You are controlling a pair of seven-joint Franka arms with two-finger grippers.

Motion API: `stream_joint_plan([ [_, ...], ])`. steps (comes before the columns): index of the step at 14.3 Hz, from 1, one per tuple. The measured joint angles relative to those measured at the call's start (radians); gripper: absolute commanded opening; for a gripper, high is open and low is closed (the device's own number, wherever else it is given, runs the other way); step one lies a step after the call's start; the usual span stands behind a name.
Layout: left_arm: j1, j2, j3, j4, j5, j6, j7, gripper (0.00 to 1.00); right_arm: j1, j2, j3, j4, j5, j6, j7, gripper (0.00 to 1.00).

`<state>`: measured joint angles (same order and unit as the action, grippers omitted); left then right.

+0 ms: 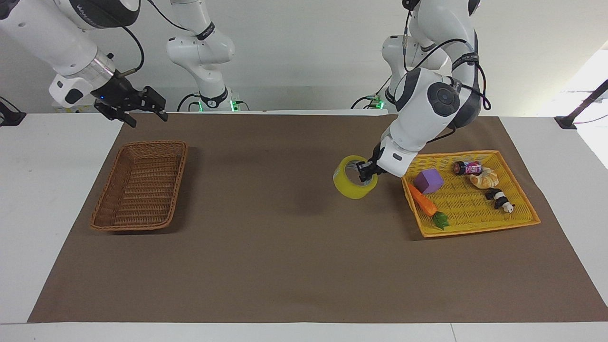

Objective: Move tape to another basket
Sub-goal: 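Hold the tape up with the left gripper while the right gripper reaches it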

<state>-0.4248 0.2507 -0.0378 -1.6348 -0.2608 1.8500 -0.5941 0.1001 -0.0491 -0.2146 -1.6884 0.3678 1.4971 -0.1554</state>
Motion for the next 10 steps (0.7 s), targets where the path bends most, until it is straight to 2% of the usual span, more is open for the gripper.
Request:
stream_joint_plan([
  [3,0.0,0.0,0.013,0.0,0.0,0.0,0.0,0.0,0.094,0.063,0.006,-0.046,0.289,0.143,0.0,0.99],
  [6,0.0,0.0,0.015,0.0,0.0,0.023,0.0,0.0,0.196,0.17,0.009,-0.101,0.605,0.295,-0.035,0.99],
  [10,0.0,0.0,0.016,0.0,0.0,0.037,0.0,0.0,0.349,0.302,0.01,-0.118,0.964,0.522,-0.089,0.99],
])
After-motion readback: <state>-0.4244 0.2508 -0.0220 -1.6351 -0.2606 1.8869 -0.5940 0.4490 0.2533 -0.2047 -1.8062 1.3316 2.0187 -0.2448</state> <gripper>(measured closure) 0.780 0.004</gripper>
